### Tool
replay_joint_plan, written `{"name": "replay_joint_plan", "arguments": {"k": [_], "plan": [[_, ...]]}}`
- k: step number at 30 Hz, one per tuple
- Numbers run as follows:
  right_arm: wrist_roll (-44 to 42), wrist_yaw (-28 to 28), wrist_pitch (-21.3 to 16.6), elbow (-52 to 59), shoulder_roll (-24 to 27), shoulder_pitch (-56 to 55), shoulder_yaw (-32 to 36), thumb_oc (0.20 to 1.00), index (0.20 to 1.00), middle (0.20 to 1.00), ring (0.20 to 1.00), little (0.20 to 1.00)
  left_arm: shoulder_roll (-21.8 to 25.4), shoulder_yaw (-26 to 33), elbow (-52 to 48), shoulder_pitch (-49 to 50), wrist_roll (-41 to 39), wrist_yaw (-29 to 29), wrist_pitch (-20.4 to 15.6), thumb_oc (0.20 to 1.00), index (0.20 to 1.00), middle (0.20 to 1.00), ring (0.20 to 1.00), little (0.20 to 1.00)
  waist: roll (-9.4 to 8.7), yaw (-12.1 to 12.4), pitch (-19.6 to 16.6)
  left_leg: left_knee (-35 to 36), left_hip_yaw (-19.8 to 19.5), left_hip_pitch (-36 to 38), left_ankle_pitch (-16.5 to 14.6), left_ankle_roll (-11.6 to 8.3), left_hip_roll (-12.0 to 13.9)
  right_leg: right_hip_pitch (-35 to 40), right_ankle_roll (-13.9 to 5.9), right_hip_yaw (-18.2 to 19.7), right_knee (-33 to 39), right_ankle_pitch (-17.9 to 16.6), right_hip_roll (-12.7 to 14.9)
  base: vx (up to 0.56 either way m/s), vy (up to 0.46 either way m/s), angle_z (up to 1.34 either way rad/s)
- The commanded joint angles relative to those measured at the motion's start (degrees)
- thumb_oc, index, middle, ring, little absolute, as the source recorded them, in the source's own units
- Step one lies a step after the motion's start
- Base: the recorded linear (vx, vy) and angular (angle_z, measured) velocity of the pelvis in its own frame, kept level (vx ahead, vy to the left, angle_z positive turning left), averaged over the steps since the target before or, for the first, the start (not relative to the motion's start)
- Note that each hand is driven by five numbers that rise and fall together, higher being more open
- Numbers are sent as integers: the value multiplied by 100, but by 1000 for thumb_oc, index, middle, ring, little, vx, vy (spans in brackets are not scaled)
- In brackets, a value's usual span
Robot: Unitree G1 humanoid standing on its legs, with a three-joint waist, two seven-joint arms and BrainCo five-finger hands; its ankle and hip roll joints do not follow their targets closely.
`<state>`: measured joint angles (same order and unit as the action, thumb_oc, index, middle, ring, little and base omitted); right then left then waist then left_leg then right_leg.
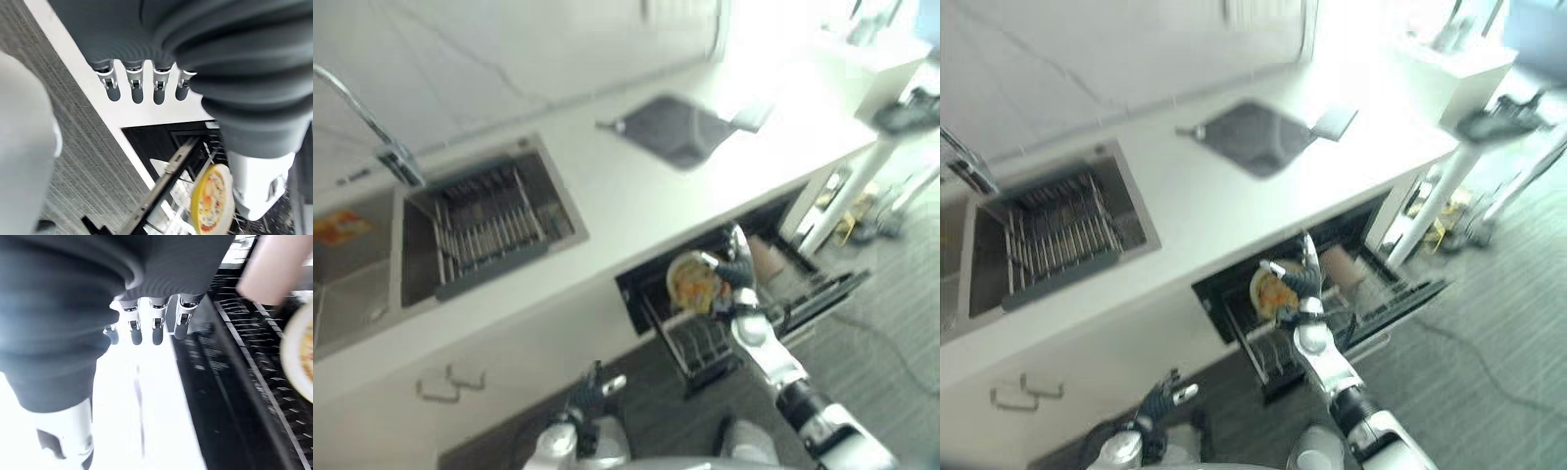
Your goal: Place the dishes in the dishwasher.
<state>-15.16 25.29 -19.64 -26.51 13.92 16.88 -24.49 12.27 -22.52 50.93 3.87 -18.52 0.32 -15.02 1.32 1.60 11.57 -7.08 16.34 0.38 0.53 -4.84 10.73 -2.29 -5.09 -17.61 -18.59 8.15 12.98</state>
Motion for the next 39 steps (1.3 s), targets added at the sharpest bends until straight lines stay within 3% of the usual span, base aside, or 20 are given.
{"name": "replay_joint_plan", "arguments": {"k": [1, 8, 15, 19, 24, 28, 35, 37, 39], "plan": [[-531, -229, -268, 233, 13, 833, 343, 1000, 1000, 1000, 1000, 1000, 3, -158, -59, -491, 350, -231, -67, 1000, 1000, 1000, 1000, 1000, 151, -5, 620, -462, 89, 164, -686, 354, -205, 327, 299, -114, -5, 296, -95, 239, -100, -2], [-597, -333, -107, 1109, 459, -65, 994, 1000, 1000, 1000, 1000, 1000, -90, 211, 375, -237, 451, -296, -68, 1000, 1000, 1000, 1000, 1000, 22, -287, 304, -332, 163, 464, -781, 390, -237, 576, 298, 34, 285, 291, -286, 56, -65, -11], [-709, -679, -467, 1726, 682, -1390, 1876, 1000, 1000, 1000, 1000, 1000, -76, 782, 437, 166, 296, -487, 89, 1000, 1000, 1000, 1000, 1000, -50, -618, 227, -249, 348, 544, -829, 412, -201, 554, 234, 126, 427, 240, -356, 5, -60, -17], [-616, -422, -808, 1696, 693, -1822, 2362, 1000, 1000, 1000, 1000, 1000, -63, 961, 484, 285, 302, -603, 231, 1000, 1000, 1000, 1000, 1000, -64, -742, 210, -163, 423, 547, -822, 399, -193, 529, 202, 133, 524, 210, -397, -1, -53, -13], [-406, 371, -1088, 1360, 723, -2124, 2856, 1000, 1000, 1000, 1000, 1000, -8, 1042, 606, 287, 261, -661, 452, 1000, 1000, 1000, 1000, 1000, -88, -846, 187, -46, 459, 548, -801, 377, -221, 508, 153, 152, 648, 173, -450, 6, -47, -1], [-1092, 703, -1452, 539, 721, -2218, 3271, 1000, 1000, 1000, 1000, 1000, 77, 926, 879, 164, 386, -688, 461, 1000, 1000, 1000, 1000, 1000, -65, -865, 191, -10, 471, 520, -795, 364, -225, 443, 152, 121, 563, 234, -484, 4, -26, 0], [-2861, -27, -1567, -862, 573, -1973, 3561, 1000, 1000, 1000, 1000, 1000, 162, 591, 1036, -347, 144, -681, 603, 1000, 1000, 1000, 1000, 1000, 72, -836, 395, -220, 392, 285, -932, 332, -261, 153, 207, 94, -5, 609, -441, -2, 11, 6], [-3648, -468, -1450, -1339, 492, -1710, 3537, 1000, 1000, 1000, 1000, 1000, 56, 522, 1178, -550, -307, -560, 613, 1000, 1000, 1000, 1000, 1000, 140, -794, 578, -438, 302, 6, -925, 281, -273, -79, 290, 105, -303, 741, -420, -73, 53, 22], [-3905, -658, -1351, -1504, 463, -1600, 3503, 1000, 1000, 1000, 1000, 1000, 5, 526, 1217, -599, -233, -549, 598, 1000, 1000, 1000, 1000, 1000, 174, -762, 653, -487, 250, -79, -908, 253, -272, -178, 318, 100, -422, 786, -399, -47, 40, 14]]}}
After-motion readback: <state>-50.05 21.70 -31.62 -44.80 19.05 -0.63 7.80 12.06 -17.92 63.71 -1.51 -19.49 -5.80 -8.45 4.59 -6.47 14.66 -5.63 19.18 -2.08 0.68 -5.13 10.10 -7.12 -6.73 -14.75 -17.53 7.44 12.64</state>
